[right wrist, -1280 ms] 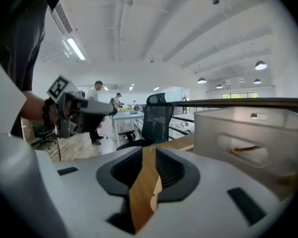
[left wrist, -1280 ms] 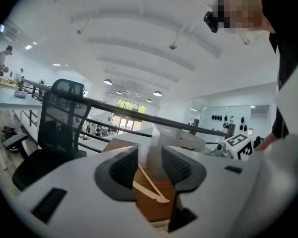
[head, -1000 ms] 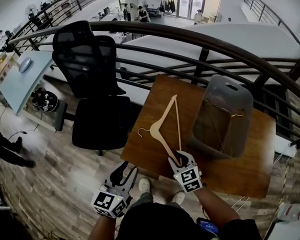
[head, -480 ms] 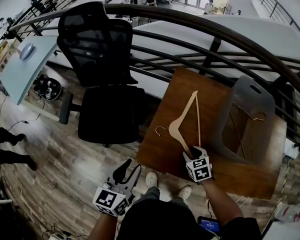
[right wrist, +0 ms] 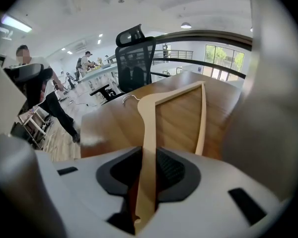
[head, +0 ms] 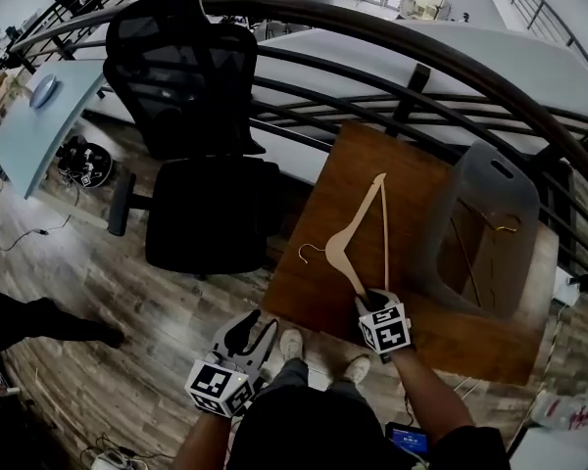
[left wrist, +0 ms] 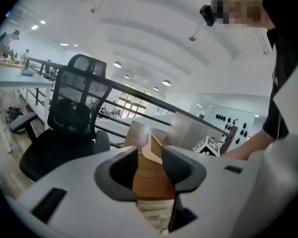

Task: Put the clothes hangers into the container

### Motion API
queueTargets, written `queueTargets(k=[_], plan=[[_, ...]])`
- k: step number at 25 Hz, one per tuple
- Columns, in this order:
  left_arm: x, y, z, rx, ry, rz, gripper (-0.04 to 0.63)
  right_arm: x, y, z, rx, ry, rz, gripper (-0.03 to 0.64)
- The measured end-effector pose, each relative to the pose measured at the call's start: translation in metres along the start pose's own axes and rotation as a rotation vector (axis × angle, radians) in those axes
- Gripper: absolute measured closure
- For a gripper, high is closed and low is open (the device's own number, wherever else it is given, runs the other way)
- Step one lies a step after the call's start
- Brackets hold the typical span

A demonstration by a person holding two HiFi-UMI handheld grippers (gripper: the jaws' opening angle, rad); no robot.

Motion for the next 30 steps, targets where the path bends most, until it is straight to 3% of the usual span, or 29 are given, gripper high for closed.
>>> queueTargets(k=[12, 19, 24, 30], plan=[[0.079, 0.015, -0.004, -0.032, -0.202, -0.128, 0.440, 0.034, -0.014, -0.065, -0.097, -0.115, -0.016, 0.534], [0.135, 0.026, 0.009, -0.045, -0.457, -0.164, 0.396, 0.051, -0.020, -0.092, -0.138, -0.211, -0.029, 0.534], [0.157, 0.041, 0.018, -0.041, -0.610, -0.162, 0.382, 0.057, -0.021, -0.099, -0.156, -0.198, -0.015, 0.535], [0.170, 0.062, 0.025, 0.015, -0.653, -0.187, 0.345, 0.061, -0.025, -0.108, -0.175, -0.206, -0.018, 0.535]])
Point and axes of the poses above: the fingertips, and each gripper's own axes: y forward along the fingers, z to its right, x out of its underside, the point moved 3 cm from there along -y, backward along the fingers, and after that the axes turned 5 degrees about -x, right-handed, at the moved point
